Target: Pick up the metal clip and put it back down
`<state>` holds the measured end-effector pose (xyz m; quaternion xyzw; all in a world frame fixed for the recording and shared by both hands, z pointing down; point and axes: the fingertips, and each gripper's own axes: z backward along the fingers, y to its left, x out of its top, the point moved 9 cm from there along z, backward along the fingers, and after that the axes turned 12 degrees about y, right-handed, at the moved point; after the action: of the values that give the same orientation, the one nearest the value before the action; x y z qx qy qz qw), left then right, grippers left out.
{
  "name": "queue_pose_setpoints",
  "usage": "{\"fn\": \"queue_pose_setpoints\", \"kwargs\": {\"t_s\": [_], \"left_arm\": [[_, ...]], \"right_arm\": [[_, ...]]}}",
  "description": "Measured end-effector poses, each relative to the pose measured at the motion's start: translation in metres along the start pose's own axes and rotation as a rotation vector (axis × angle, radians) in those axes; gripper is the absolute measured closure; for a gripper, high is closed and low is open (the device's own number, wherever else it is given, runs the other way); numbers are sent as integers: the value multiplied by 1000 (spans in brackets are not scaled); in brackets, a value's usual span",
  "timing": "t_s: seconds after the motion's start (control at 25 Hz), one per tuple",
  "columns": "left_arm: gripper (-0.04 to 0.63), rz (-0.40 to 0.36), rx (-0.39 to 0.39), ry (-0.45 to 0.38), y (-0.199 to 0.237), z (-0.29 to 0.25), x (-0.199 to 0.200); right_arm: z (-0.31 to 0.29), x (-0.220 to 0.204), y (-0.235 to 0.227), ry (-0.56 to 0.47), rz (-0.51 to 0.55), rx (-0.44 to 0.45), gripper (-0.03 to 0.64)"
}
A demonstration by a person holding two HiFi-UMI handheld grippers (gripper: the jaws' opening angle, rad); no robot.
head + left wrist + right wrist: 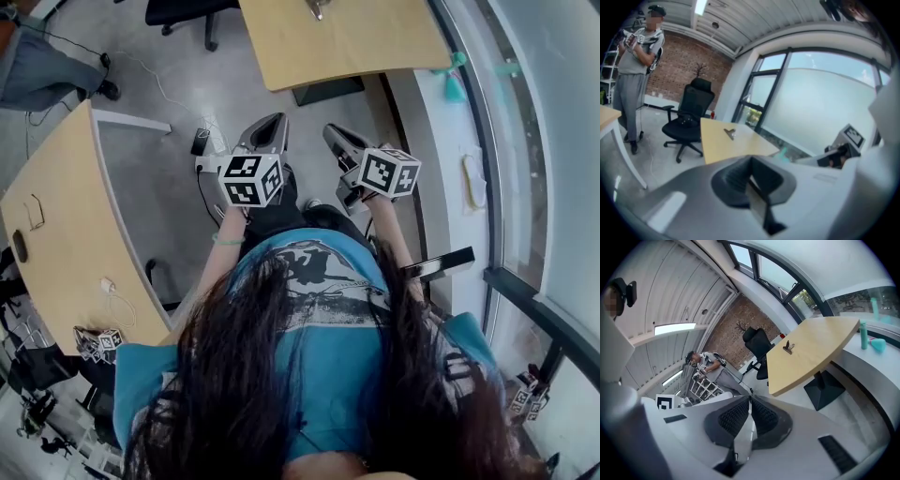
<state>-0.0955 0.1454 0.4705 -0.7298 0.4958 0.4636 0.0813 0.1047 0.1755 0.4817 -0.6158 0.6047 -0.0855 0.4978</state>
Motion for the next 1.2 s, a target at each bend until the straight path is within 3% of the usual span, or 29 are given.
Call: {"fn": "queue_pose_setpoints", "kwargs": {"t_s": [0.24, 0.52, 1.2], "left_arm": [[594, -12, 26, 32, -72, 33, -60], [594, -61, 28, 12, -115, 58, -73], [594, -113, 7, 10, -106, 102, -82]], "right_arm": [[61, -52, -2, -5, 25, 19, 586], [94, -83, 9, -22, 43, 61, 586], [92, -113, 55, -59, 38, 60, 592]]}}
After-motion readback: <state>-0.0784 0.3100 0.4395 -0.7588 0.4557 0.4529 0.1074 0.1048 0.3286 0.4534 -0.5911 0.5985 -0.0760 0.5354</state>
